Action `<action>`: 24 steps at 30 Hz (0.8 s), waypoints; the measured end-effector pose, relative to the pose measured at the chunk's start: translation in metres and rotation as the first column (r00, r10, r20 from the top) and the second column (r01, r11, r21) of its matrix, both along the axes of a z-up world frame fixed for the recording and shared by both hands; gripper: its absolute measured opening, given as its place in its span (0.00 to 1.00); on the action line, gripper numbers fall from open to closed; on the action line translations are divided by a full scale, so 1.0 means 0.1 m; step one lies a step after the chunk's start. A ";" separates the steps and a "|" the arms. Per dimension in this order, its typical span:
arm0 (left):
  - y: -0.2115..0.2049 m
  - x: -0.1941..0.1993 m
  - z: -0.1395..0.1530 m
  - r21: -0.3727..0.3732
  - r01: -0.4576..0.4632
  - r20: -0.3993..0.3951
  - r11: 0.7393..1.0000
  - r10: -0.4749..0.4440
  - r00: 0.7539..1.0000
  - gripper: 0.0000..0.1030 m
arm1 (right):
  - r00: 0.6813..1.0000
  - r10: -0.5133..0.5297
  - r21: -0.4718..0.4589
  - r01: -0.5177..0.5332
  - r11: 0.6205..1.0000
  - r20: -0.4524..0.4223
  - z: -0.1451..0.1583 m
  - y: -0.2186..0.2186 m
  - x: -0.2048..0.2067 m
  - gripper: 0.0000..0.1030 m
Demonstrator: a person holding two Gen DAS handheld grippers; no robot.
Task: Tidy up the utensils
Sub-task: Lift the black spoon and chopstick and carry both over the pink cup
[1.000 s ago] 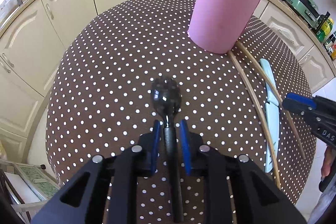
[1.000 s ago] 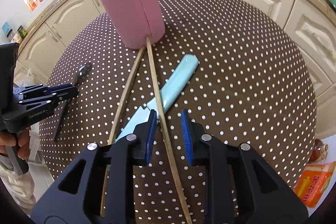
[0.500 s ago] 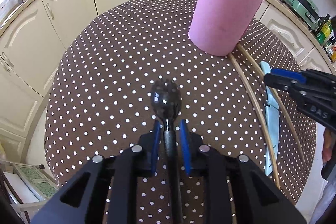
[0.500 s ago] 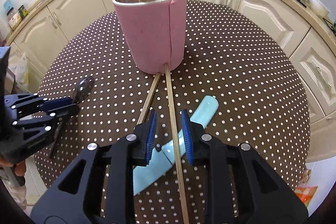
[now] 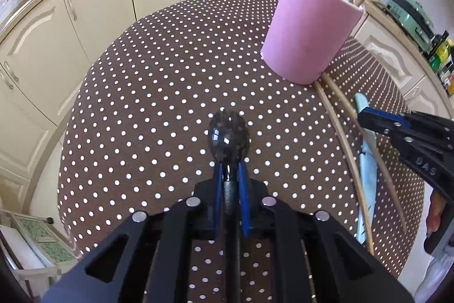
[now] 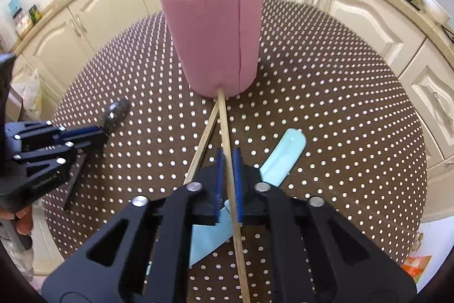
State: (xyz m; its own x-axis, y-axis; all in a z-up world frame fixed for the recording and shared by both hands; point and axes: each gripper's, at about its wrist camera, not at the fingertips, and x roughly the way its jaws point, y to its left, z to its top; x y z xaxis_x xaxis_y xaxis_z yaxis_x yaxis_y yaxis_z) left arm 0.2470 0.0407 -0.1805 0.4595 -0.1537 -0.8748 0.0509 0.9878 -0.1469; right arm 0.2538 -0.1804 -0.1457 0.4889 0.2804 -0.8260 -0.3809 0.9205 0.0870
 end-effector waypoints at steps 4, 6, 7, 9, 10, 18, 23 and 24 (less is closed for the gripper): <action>0.05 -0.06 0.04 -0.078 -0.002 0.029 0.997 0.004 1.000 0.11 | 1.000 0.002 0.012 -0.002 1.000 0.014 0.08 -0.06 -0.07 0.05; 0.05 -0.08 0.08 -0.088 0.001 0.047 0.996 0.003 0.999 0.11 | 1.000 0.006 -0.013 -0.006 1.000 0.014 0.07 -0.04 -0.07 0.06; 0.04 -0.09 0.09 -0.093 -0.001 0.050 0.996 0.005 0.999 0.11 | 1.000 0.003 -0.019 -0.002 1.000 0.022 0.05 -0.03 -0.05 0.06; 0.05 -0.11 0.13 -0.101 0.000 0.061 0.995 0.006 0.998 0.11 | 1.000 0.021 -0.019 -0.020 1.000 0.013 0.05 -0.02 -0.03 0.06; 0.05 -0.12 0.14 -0.102 0.001 0.064 0.995 0.006 0.998 0.11 | 0.999 0.033 -0.025 -0.033 0.999 0.003 0.04 0.01 -0.01 0.08; 0.05 -0.17 0.17 -0.113 -0.001 0.075 0.994 0.010 0.997 0.11 | 0.995 0.080 -0.065 -0.083 0.994 -0.055 -0.10 0.13 0.08 0.33; 0.00 -0.15 0.18 -0.117 0.009 0.077 0.993 0.000 0.997 0.11 | 0.991 0.077 -0.090 -0.087 0.992 -0.111 -0.30 0.18 0.17 0.19; -0.01 -0.15 0.19 -0.118 0.011 0.080 0.993 -0.001 0.997 0.11 | 0.991 0.080 -0.093 -0.090 0.992 -0.105 -0.31 0.19 0.15 0.14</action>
